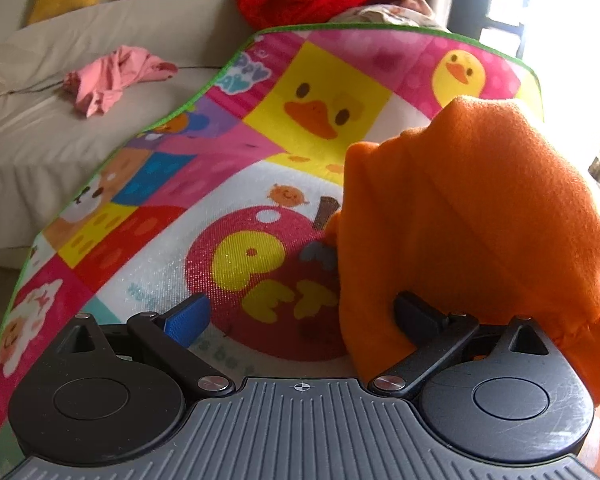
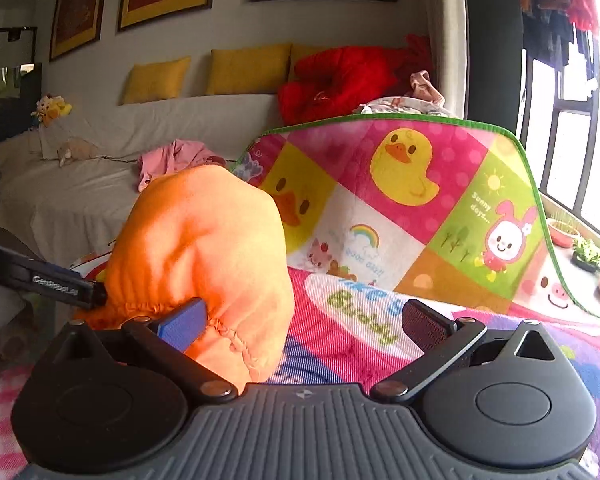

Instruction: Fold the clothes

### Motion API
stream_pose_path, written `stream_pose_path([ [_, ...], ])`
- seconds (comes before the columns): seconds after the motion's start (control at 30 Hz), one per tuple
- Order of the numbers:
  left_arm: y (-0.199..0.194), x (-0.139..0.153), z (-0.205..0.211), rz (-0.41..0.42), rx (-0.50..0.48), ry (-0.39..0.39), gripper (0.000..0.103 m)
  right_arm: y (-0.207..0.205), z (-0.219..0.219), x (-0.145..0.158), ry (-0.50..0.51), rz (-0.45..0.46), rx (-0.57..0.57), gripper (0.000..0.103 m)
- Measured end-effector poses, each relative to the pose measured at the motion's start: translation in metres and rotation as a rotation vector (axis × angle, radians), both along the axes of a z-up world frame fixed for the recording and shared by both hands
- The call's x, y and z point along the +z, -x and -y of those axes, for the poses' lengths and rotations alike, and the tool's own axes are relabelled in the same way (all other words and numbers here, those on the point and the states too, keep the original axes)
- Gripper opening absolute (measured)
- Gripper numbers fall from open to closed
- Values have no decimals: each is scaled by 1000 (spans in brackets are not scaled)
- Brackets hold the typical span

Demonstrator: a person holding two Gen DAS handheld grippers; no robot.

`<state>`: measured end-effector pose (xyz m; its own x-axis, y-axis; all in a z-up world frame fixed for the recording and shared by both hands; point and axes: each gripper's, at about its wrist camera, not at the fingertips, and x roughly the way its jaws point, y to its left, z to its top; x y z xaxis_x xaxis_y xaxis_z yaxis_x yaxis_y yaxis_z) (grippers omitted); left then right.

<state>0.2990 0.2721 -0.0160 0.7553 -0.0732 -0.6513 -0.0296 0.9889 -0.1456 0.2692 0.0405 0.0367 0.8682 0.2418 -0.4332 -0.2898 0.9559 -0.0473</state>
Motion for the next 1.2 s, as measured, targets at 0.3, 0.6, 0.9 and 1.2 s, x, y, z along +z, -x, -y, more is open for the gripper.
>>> stream_pose_path([
  [0.3,101,14,26,193,66,103,103,38,19,-3,-92,-67,-28,103],
  [0.6,199,1,88,107,-22,-42,103,116,44,-30,-149,-126,-59,103],
  [0.9,207,1,102,117,35,-148,103,134,43,-34,-50,-105,-131,103],
  [1.2,203,-3,98,84,34,-126,103,145,17,-39,138,-21,-126,103],
])
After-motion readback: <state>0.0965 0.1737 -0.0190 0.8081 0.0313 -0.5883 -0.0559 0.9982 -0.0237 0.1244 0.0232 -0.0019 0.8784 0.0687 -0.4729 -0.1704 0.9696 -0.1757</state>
